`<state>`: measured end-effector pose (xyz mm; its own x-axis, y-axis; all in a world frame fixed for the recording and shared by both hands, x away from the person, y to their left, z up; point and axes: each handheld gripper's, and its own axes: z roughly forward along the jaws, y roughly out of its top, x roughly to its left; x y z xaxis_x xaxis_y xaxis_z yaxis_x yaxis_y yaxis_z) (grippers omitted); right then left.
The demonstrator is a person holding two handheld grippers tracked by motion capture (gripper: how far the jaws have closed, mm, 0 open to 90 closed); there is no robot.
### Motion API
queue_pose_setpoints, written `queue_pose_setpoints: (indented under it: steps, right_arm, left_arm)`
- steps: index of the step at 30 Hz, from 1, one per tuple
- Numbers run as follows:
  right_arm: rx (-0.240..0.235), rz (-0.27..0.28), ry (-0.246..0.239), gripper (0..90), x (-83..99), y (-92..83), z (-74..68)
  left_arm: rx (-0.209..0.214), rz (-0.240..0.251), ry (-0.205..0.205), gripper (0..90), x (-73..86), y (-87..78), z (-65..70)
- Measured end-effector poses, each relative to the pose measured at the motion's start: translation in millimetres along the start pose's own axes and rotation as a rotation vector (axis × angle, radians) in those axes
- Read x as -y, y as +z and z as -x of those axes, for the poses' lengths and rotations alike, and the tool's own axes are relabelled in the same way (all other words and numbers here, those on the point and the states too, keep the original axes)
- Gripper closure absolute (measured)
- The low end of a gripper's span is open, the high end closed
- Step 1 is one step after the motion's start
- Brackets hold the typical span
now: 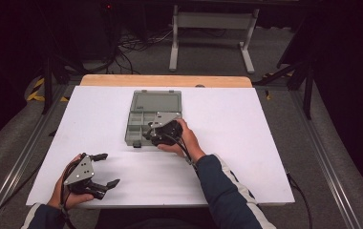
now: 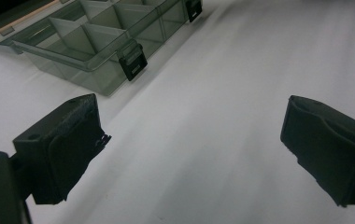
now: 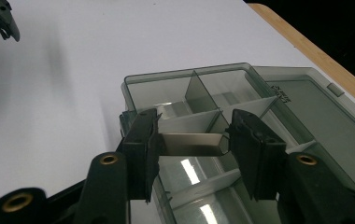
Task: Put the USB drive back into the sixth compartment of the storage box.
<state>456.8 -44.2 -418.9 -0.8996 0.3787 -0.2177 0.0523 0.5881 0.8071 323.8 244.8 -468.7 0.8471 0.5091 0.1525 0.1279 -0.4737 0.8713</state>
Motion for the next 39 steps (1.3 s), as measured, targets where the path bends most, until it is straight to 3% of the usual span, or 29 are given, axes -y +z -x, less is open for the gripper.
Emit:
queue_pose_setpoints:
  steps: [21,29,34,39]
  right_arm:
    - [-0.003,0.016,0.030,51.2,2.3,-2.3,-0.2]
    - [0.038,0.057,0.026,47.4,6.3,-19.7,-1.7]
    - [0.062,0.114,0.065,44.5,17.2,-36.8,-1.0]
    - [0.092,0.119,0.049,42.5,19.5,-44.5,-3.0]
  left_arm:
    - [-0.002,-0.003,-0.005,6.4,0.6,-0.1,-0.1]
    - [-0.003,-0.008,0.003,6.4,0.7,0.0,-0.1]
    - [-0.007,-0.011,0.001,6.5,1.1,1.3,0.5]
    - [-0.006,-0.018,0.005,6.6,1.0,2.7,0.7]
